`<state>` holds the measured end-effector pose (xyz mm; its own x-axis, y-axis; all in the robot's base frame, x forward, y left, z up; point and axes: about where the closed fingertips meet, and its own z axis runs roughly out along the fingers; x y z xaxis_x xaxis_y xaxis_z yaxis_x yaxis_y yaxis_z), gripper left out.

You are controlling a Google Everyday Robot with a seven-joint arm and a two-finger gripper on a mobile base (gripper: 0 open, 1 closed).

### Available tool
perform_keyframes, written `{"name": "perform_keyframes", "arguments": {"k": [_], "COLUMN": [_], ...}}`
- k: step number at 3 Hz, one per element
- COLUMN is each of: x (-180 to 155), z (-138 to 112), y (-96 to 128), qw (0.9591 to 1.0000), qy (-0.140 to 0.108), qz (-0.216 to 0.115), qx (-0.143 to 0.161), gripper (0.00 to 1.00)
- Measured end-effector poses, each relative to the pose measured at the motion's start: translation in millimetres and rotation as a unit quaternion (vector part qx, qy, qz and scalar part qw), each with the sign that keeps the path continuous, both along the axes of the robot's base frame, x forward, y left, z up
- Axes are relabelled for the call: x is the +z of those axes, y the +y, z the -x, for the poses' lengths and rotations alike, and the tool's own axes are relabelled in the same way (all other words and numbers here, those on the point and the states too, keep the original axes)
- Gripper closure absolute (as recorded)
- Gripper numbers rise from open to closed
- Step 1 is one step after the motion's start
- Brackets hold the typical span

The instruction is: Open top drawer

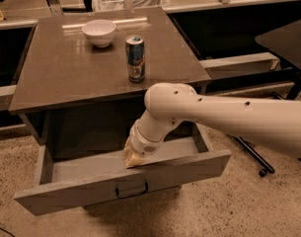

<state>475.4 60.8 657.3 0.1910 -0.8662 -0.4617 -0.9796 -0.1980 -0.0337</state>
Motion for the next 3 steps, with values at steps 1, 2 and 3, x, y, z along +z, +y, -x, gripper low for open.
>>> {"name": "perform_keyframes", "arguments": {"k": [1, 2, 3], "x": [9, 10, 29], "z": [26, 27, 63], "y": [-10, -10, -18], "qw": [0.9995, 0.9994, 0.9969], "qy": [0.021, 0.023, 0.047], "qz": [-0.012, -0.013, -0.022], "qx": [0.019, 0.021, 0.059], "gripper": [1.0, 1.0, 1.0]}}
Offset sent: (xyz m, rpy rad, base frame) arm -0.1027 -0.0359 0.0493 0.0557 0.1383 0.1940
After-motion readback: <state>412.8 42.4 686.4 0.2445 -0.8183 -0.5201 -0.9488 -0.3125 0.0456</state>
